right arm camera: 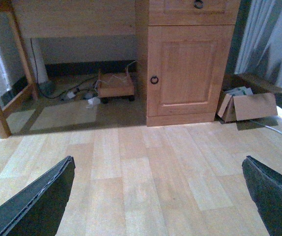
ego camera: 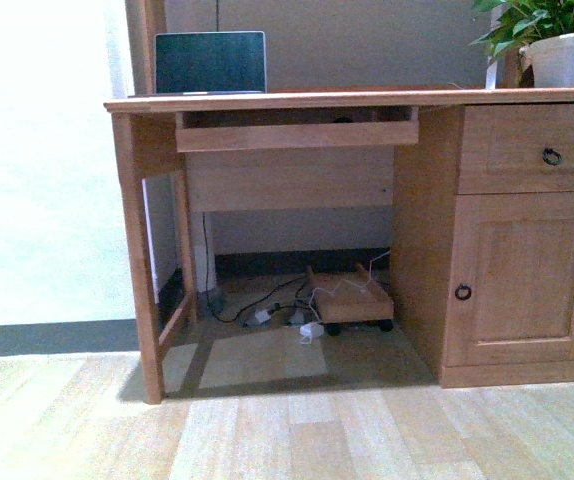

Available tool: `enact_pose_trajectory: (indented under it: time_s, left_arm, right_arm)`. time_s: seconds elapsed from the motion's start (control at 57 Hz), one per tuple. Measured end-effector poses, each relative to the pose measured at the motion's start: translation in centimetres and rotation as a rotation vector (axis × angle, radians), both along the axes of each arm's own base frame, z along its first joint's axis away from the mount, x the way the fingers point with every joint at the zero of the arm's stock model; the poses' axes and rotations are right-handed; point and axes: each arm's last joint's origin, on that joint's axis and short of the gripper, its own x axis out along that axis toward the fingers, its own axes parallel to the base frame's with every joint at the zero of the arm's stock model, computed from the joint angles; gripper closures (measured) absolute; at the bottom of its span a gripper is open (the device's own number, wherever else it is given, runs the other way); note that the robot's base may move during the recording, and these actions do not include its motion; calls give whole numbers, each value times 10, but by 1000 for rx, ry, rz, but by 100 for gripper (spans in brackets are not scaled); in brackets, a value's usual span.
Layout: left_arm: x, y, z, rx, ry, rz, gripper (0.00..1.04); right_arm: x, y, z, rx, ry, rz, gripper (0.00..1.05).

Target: Place mouse

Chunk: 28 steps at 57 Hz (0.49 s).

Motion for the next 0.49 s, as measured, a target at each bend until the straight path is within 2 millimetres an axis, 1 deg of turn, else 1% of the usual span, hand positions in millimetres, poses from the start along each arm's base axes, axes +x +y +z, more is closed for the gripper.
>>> enact_pose_trajectory:
  time_s: [0.492]
  left_arm:
    - [0,0,0,0,0,0,7]
  right_arm:
    - [0,0,0,0,0,0,0]
